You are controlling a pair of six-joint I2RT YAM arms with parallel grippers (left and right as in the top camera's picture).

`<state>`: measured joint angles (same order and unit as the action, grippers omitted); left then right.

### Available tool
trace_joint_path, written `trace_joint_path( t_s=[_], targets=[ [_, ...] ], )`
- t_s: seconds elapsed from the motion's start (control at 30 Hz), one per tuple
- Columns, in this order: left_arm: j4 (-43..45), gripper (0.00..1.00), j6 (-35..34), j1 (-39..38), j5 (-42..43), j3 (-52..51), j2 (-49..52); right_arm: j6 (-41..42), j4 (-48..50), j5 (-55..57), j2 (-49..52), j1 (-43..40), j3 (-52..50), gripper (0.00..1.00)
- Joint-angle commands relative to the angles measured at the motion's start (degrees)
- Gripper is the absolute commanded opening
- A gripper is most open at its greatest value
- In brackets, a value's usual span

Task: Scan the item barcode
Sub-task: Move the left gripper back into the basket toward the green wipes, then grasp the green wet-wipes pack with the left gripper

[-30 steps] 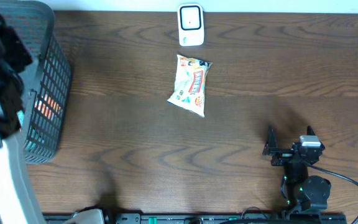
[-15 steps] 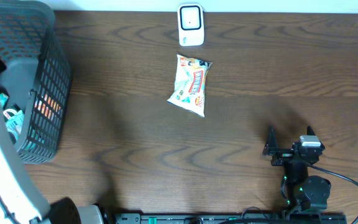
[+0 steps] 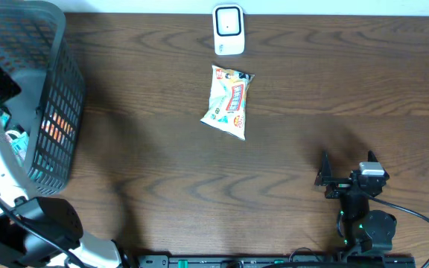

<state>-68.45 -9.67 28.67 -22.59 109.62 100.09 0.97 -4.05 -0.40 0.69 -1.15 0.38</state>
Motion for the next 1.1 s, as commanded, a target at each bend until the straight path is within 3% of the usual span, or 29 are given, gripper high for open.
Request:
trace_joint_path(
  t_s=[0.0, 0.17, 0.4, 0.73, 1.07],
  targets=[
    [-1.44, 0.98, -1.38, 2.95, 7.1, -0.02, 1.31, -0.42, -0.28, 0.04, -0.28, 0.44, -0.07, 0.99],
    [-4.59, 0.98, -1.38, 5.35, 13.86, -0.31, 3.56, -0.44, -0.28, 0.04, -0.31, 0.44, -0.07, 0.99],
    [-2.78, 0.98, -1.36, 5.4, 14.43, -5.25, 4.52, -0.42, -0.28, 0.04, -0.28, 0.44, -0.07, 0.99],
    [3.63, 0.98, -1.33, 5.4, 5.33, -14.27, 4.5, -0.44, -0.28, 0.04, -0.31, 0.44, -0.07, 0.99],
    [5.73, 0.98, -1.11, 5.4, 5.38, -14.58, 4.52, -0.42, -0.28, 0.04, -0.28, 0.44, -0.07, 0.99]
  ],
)
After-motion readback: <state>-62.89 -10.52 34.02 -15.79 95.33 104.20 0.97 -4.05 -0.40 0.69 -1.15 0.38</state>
